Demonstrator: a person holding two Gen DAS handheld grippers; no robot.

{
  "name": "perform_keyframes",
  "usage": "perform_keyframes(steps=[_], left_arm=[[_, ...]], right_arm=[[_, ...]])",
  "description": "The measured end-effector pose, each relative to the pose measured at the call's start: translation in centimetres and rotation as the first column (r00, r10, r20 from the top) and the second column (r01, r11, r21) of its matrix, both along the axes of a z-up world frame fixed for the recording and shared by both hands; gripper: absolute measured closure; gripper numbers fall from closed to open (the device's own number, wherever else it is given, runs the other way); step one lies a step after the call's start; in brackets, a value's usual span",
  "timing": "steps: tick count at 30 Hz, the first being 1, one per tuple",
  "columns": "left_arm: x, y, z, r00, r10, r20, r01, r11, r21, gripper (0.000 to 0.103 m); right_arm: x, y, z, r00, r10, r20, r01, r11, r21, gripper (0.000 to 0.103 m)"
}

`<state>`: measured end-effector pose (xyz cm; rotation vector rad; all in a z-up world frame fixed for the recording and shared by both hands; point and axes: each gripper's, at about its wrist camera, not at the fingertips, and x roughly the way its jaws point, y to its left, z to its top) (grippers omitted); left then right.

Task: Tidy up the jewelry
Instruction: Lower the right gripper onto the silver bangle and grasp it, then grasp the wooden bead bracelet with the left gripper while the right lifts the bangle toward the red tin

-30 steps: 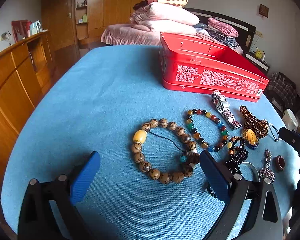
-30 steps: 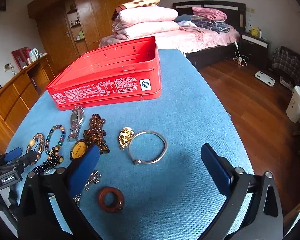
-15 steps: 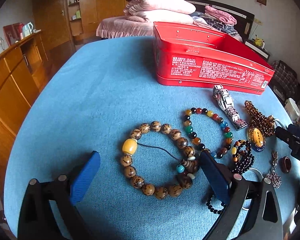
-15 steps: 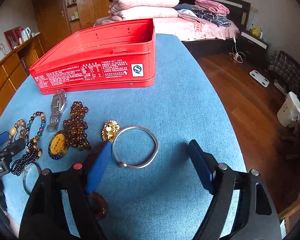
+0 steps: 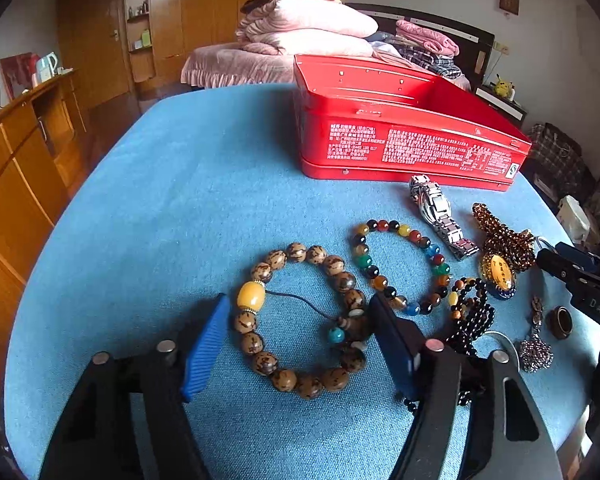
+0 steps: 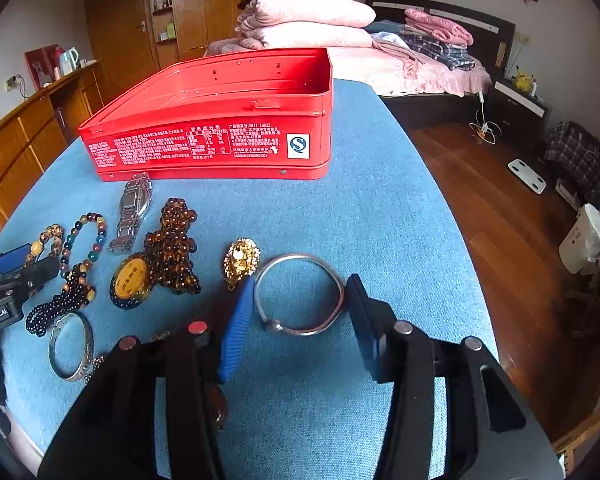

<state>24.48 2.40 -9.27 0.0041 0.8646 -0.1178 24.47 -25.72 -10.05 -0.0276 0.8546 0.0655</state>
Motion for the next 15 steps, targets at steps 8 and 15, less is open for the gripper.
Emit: perform_keyframes(steps=[8,15], left_arm=[[-0.4,1.2,0.2,1.000,-0.009,0.021,0.011,0.996,-0.091,0.071],[-0.5,2.4,1.2,0.998,-0.001,0.063,0.012,0.985,-0.171,0.087]], right_arm=[[-0.7,-0.9,0.4,1.000,0.013,0.023,-0.015,0.997,0.072,0.058],[-1.6,-0.9,2.1,0.997,0.020,0.080,-0.026,0.997,0.078,0.058]])
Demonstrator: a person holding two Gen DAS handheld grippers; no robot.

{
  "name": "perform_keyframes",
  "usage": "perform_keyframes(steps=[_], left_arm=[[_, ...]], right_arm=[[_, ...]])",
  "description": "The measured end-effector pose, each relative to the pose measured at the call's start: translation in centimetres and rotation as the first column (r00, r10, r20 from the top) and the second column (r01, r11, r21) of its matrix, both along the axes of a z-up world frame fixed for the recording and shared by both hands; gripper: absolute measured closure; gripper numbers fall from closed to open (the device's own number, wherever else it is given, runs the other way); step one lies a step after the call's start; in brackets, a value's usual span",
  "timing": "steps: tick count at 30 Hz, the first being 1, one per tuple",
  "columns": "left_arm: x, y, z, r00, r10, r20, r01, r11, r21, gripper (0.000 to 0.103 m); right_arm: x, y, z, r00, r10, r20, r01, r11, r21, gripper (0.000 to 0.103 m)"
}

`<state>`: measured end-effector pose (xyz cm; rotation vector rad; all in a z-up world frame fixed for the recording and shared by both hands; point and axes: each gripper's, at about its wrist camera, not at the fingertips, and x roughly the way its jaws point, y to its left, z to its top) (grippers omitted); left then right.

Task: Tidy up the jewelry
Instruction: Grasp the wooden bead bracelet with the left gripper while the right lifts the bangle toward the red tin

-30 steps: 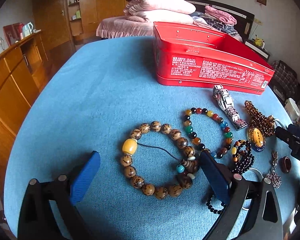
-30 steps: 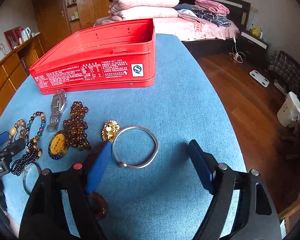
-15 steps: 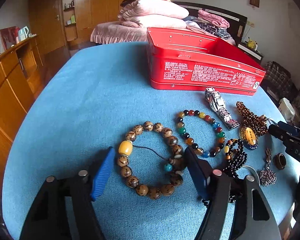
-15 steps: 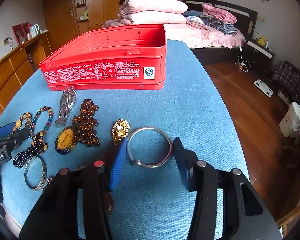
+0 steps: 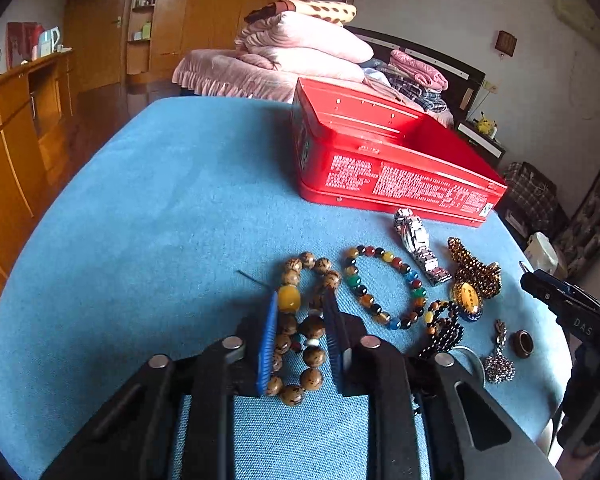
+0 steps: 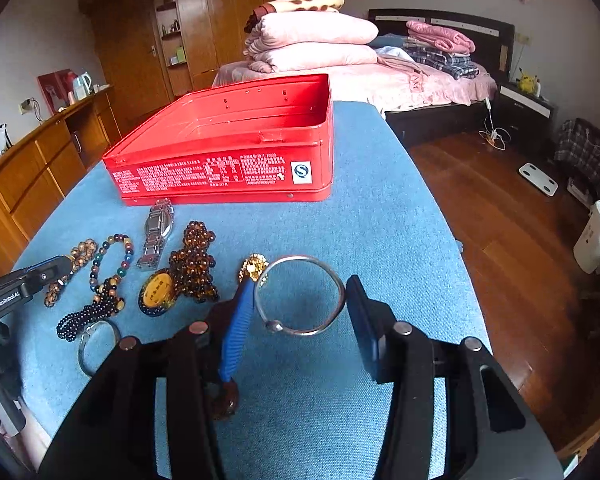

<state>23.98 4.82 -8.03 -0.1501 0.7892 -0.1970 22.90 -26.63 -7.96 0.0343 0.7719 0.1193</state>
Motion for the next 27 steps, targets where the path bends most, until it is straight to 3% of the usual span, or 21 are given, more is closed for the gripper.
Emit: perform_keyframes(steps=[5,8,10,13,19,22,24,27], left_arm=[[-0.1,0.1,2.2,0.997,-0.032,0.070,0.035,0.998,-0.046,0.094],[0.7,0.2,2.8,0.998,-0.045,0.049,0.047,0.998,-0.048,0.094],[1.2,0.0,2.3,0.998,-0.056,0.004,0.056,0.998,-0.030,0.076],[0.6,-0.4,1.3,0.998,-0.059,-0.008,0.059,0.998,0.015,0.061],[-0.1,-3.1,0.0,0.990,-0.133,-0.046,0.137,0.987,0.081,0.062],[0.4,-4.0,-1.2,0.987,-0.136,-0.080,0.144,0.984,0.105,0.075],[0.5,-4.2,-1.5,0.990,-0.125,-0.060,0.132,0.982,0.134,0.082],[0.8,-3.9,-1.5,0.991,-0.120,-0.056,0.126,0.985,0.115,0.085]], right_arm=[[0.6,0.6,2.0,0.999,0.026,0.040,-0.026,1.000,0.005,0.058],[0.8,1.4,2.6,0.997,0.042,0.057,-0.042,0.999,-0.012,0.058],[1.0,1.7,2.6,0.997,0.050,0.058,-0.049,0.999,-0.011,0.058],[1.3,2.0,2.0,0.998,0.049,0.043,-0.049,0.999,-0.011,0.058],[2.0,2.6,1.0,0.998,0.055,0.020,-0.055,0.998,-0.008,0.057],[2.0,2.7,0.9,0.998,0.060,0.021,-0.060,0.998,-0.008,0.057],[1.9,2.6,0.8,0.998,0.059,0.020,-0.059,0.998,-0.003,0.057],[2.0,2.6,0.7,0.998,0.057,0.018,-0.057,0.998,0.000,0.057]])
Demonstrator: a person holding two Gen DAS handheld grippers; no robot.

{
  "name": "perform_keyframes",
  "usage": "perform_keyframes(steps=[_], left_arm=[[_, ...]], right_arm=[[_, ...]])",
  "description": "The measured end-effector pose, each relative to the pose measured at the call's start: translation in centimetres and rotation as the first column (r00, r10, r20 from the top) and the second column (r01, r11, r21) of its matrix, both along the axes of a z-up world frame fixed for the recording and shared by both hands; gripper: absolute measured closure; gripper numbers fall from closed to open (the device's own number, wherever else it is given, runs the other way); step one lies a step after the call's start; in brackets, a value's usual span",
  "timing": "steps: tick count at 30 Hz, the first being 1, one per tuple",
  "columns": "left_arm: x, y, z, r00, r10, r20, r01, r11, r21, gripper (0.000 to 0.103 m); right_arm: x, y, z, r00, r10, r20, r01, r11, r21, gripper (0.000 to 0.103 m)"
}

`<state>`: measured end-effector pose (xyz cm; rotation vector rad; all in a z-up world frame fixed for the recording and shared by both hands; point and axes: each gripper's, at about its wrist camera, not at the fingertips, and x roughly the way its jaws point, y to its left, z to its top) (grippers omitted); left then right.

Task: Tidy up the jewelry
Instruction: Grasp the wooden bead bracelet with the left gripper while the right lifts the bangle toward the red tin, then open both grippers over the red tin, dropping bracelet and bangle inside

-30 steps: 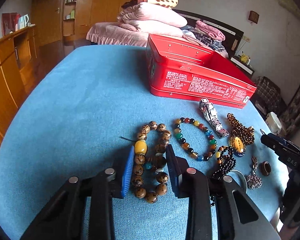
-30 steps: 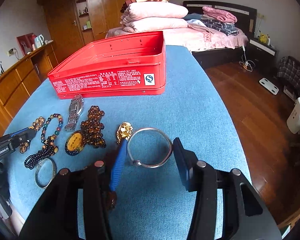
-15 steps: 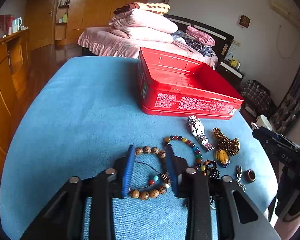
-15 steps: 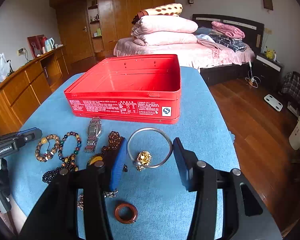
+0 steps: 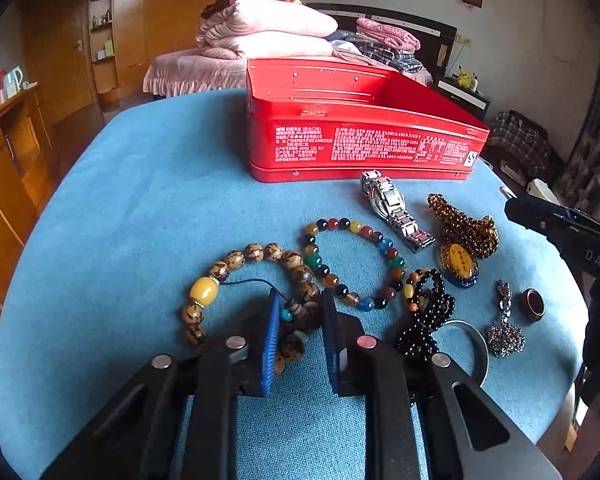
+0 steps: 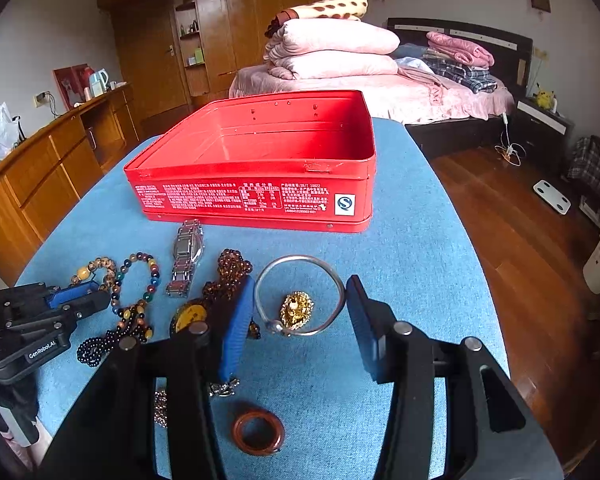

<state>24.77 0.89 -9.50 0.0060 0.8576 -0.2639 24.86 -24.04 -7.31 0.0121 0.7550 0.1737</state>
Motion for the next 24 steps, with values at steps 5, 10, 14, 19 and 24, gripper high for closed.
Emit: perform_keyframes(steps=[5,10,14,19,24], left_arm=[[0.2,2.1,0.7,0.998,0.065,0.028,-0.062,0.993,-0.101,0.088],[0.2,3.1,3.6,0.992,0.074,0.103,-0.056,0.983,-0.175,0.088],[1.1,3.5,6.4,0.988,0.069,0.140,-0.031,0.967,-0.253,0.088],[3.0,2.5,10.0,0.977,0.046,0.209,0.017,0.957,-0.289,0.088],[6.9,0.3,12.4,0.966,0.024,0.256,0.053,0.956,-0.289,0.088]], right_arm=[[0.0,0.0,0.4,1.000,0.004,0.012,-0.005,1.000,0.009,0.057],[0.0,0.2,1.9,0.999,0.018,0.048,-0.019,1.000,0.011,0.057],[0.8,0.4,3.8,0.996,0.034,0.079,-0.036,0.999,0.022,0.057],[3.0,0.7,5.9,0.993,0.036,0.114,-0.039,0.999,0.024,0.057],[7.2,0.6,6.6,0.995,0.023,0.099,-0.028,0.998,0.053,0.057]])
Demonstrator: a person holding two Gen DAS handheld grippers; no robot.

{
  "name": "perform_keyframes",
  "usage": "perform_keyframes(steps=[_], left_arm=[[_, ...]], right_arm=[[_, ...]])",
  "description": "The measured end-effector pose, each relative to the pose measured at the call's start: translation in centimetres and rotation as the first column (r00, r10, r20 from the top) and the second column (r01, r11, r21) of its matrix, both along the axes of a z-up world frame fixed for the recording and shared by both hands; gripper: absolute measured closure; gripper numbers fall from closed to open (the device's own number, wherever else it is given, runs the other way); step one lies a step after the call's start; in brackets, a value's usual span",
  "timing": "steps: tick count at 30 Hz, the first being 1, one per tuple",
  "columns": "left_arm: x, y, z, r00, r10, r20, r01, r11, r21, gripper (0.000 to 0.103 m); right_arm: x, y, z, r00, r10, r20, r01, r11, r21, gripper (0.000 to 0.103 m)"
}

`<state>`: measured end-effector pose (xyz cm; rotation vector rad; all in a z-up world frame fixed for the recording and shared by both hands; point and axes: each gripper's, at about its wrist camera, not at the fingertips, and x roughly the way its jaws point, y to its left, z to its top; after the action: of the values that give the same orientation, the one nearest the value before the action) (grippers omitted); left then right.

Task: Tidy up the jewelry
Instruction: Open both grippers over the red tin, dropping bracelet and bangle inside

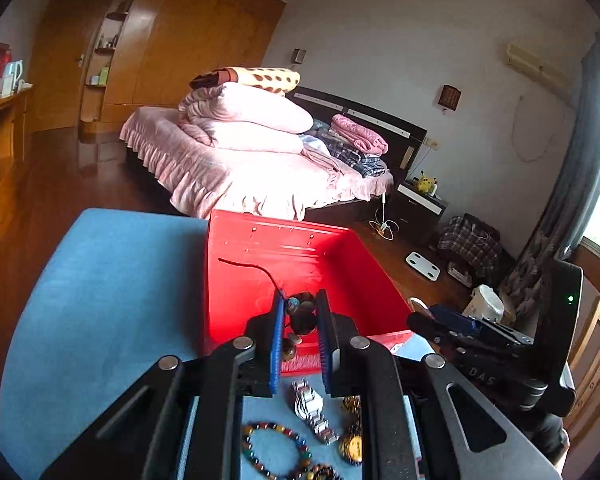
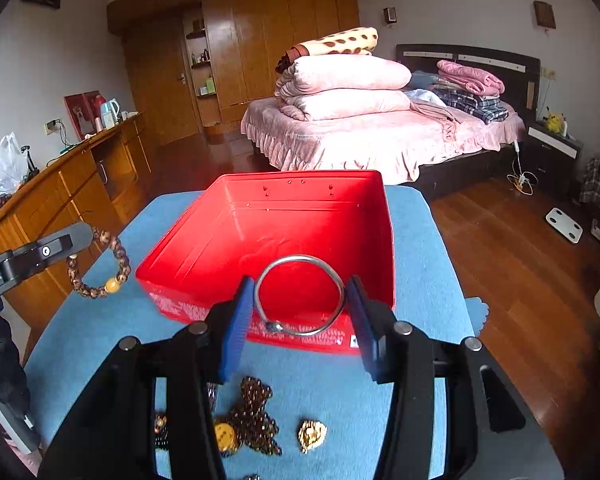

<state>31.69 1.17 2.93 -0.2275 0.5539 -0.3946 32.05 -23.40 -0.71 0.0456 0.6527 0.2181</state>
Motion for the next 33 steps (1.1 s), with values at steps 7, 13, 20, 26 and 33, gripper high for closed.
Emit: perform_keyframes(steps=[7,13,20,26,33], left_arm=[[6.9,-2.7,-2.1,0.998,-0.028,-0.052,0.028,1.000,0.009,0.088],[9.0,-3.2,-5.6,0.991,-0.022,-0.133,0.029,0.998,0.050,0.085],[6.3,-2.3,-4.8,1.000,0.011,-0.022,-0.009,0.996,0.086,0.043],[2.0,-0.9,-5.2,0.995,0.082,0.055,-0.091,0.982,0.165,0.022],[-1.2,-0.2,-5.3,0.982,0.176,0.065,-0.185,0.965,0.184,0.016]], right_arm=[[6.7,0.2,-2.2,0.997,-0.018,-0.075,0.018,1.000,-0.006,0.057],[8.2,1.1,-4.4,0.995,-0.025,-0.094,0.021,0.999,-0.038,0.050],[6.2,0.2,-3.3,1.000,-0.021,-0.010,0.021,1.000,0.008,0.039],[2.4,-0.9,-2.7,0.997,-0.043,0.071,0.042,0.999,0.023,0.037],[-2.4,-1.4,-2.6,0.996,-0.030,0.088,0.032,0.999,-0.022,0.037]])
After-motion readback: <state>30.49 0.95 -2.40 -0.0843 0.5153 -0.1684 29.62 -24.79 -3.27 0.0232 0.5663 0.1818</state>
